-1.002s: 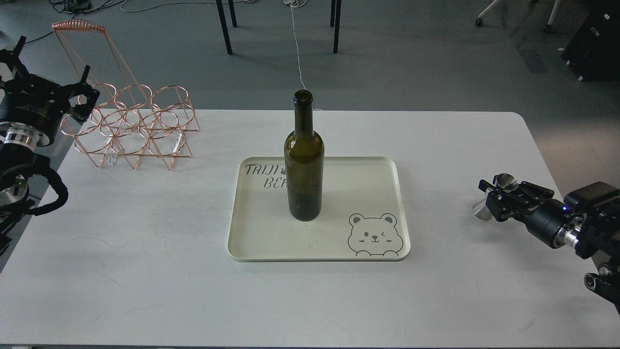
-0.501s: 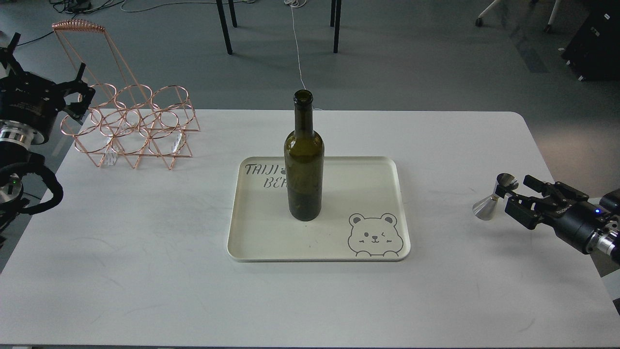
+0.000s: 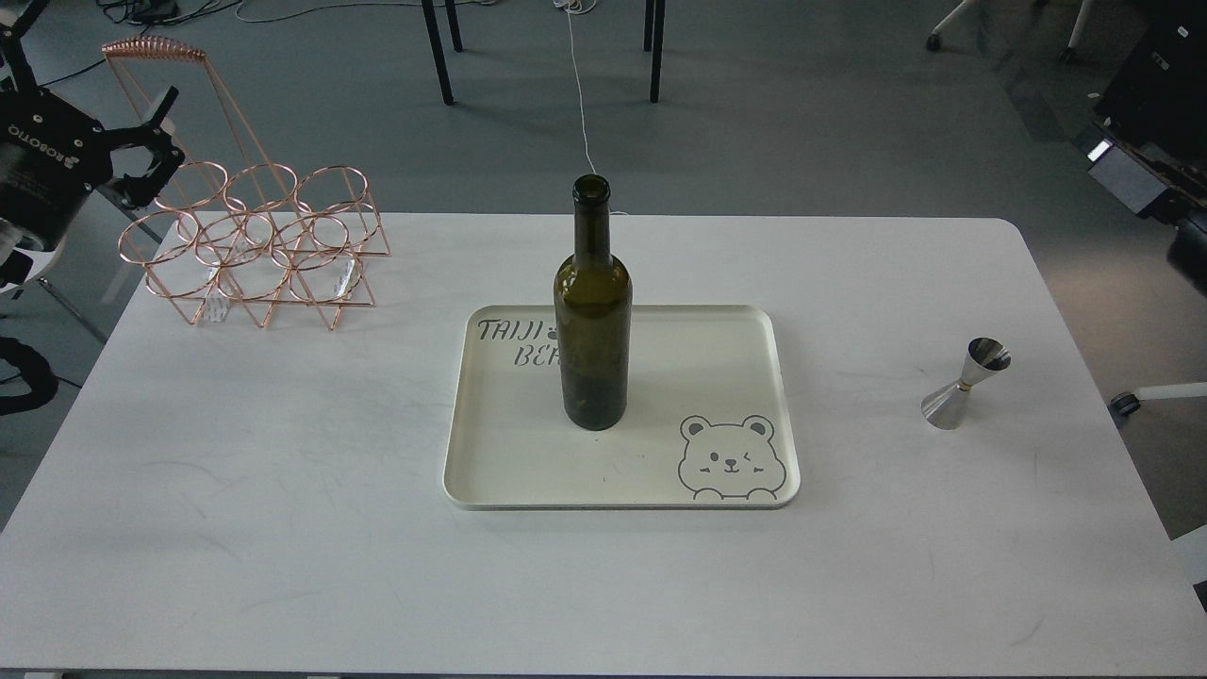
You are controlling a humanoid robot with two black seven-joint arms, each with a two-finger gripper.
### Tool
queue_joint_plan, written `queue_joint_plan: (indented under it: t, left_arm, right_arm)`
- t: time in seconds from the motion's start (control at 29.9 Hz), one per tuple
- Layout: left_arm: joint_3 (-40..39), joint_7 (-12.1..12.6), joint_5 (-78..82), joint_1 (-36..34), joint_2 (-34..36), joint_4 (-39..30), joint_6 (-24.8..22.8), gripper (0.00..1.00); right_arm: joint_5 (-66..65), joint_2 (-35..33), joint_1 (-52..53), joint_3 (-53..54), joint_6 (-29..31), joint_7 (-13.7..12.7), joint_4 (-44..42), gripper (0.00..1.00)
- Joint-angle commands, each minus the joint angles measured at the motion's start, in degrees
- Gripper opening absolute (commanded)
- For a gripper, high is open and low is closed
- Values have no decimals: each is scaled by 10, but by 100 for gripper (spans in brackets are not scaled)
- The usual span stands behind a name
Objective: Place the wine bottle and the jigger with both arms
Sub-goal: 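Reach the left gripper to the wine bottle neck and grasp it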
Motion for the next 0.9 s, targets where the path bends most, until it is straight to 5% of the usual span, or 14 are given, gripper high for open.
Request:
queue_joint_plan:
  t: [0.0,0.33,0.57,0.87]
  left_arm:
    - [1,-3,80,3,45,-68,9,98]
    - [11,-2,323,-11,105,-221,84,98]
    - [14,1,631,-46,63,-282,157,98]
    - [14,3,959,-54,-15,-289,178,98]
  right_arm:
    - [81,38,13,32,47,0,-30,97]
    - [228,147,16,151,172,0,-184,97]
    - [352,206,46,175,256,0,-301,97]
    - [515,277,46,179,342,0,-397,97]
